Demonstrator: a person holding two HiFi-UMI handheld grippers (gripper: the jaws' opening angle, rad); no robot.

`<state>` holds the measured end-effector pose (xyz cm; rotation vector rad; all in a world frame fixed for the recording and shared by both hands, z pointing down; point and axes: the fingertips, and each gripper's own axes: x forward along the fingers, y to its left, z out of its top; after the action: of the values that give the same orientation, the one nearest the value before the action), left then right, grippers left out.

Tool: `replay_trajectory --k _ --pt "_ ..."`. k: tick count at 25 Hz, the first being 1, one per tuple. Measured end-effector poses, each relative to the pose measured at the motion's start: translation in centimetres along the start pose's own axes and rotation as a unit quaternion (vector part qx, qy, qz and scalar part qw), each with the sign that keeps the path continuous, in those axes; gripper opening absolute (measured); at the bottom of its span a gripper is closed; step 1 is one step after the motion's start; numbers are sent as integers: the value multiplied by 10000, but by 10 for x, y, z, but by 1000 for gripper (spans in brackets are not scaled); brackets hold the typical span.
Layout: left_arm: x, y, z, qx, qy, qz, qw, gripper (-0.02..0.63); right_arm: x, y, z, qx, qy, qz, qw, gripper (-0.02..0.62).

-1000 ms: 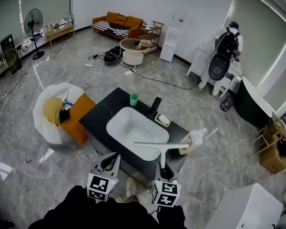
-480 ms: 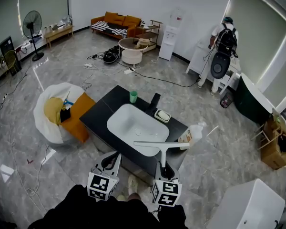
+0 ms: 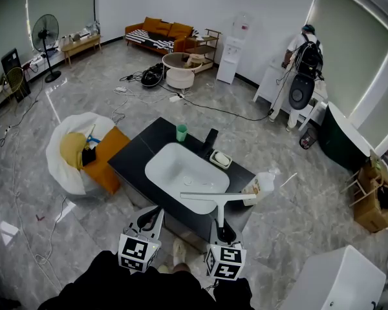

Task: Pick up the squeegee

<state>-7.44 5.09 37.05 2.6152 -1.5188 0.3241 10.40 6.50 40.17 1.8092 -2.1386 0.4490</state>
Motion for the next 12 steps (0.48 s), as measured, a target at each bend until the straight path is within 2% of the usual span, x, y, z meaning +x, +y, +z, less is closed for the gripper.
replay_trajectory --k 12 --pt "4 1 -3 -19 29 -2 10000 28 5 0 1 2 6 21 10000 108"
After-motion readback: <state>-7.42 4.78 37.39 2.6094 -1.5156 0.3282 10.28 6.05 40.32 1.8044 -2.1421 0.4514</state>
